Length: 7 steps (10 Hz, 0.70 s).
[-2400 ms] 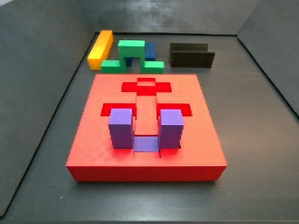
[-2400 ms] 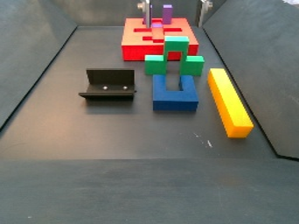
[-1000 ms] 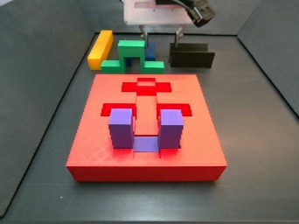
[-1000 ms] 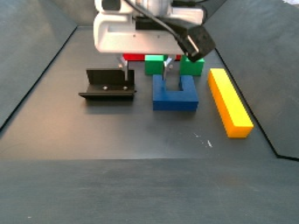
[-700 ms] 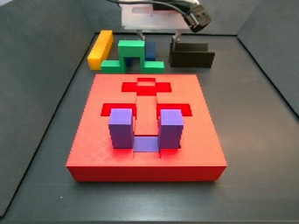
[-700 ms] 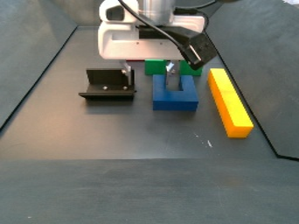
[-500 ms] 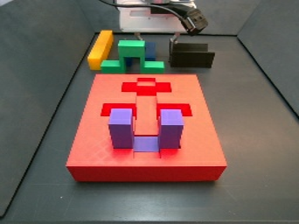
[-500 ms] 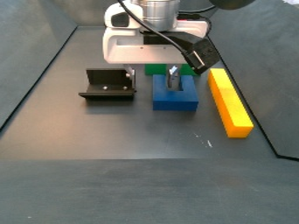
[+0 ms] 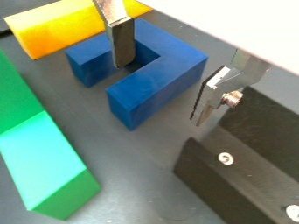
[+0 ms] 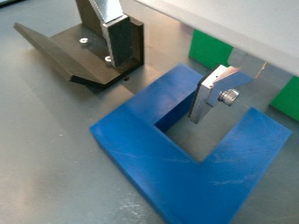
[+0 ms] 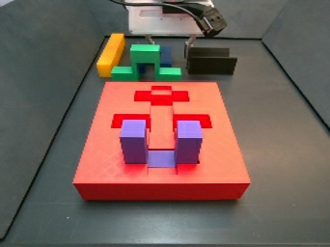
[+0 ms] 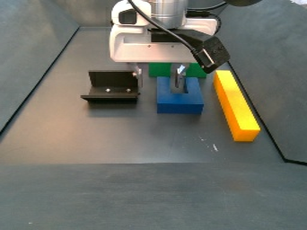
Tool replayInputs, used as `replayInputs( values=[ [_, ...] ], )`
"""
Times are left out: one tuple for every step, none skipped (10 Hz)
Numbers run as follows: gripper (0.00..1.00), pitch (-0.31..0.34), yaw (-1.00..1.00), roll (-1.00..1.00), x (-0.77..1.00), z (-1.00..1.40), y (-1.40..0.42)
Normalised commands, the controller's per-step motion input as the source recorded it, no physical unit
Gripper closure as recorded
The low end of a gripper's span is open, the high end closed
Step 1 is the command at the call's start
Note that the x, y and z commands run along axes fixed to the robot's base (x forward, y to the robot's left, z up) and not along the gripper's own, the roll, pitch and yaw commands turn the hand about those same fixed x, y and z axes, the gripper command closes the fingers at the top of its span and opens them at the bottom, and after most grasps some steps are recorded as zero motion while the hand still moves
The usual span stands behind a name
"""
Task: Pick up the blue object. Move up. Place the blue object on the fixture. Regrasp the blue object. Move to above the board. Insert the blue object.
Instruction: Pick up the blue object.
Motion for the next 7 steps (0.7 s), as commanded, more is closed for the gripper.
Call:
replayInputs(
  values=[
    [0.00, -0.227, -0.01, -0.16, -0.26, 0.00, -0.14],
    [0.00, -0.220, 0.00, -0.14, -0.24, 0.00, -0.15],
    [0.00, -0.219, 0.00, -0.11, -0.22, -0.02, -0.17],
    [0.00, -0.226, 0.00, -0.05, -0.09, -0.13, -0.16],
    [0.00, -0.211, 0.00, -0.02, 0.00, -0.19, -0.14],
    [0.00, -0.200, 0.00, 0.00, 0.00, -0.25, -0.10],
    [0.00, -0.181, 0.00, 0.00, -0.01, -0.28, -0.07]
  ],
)
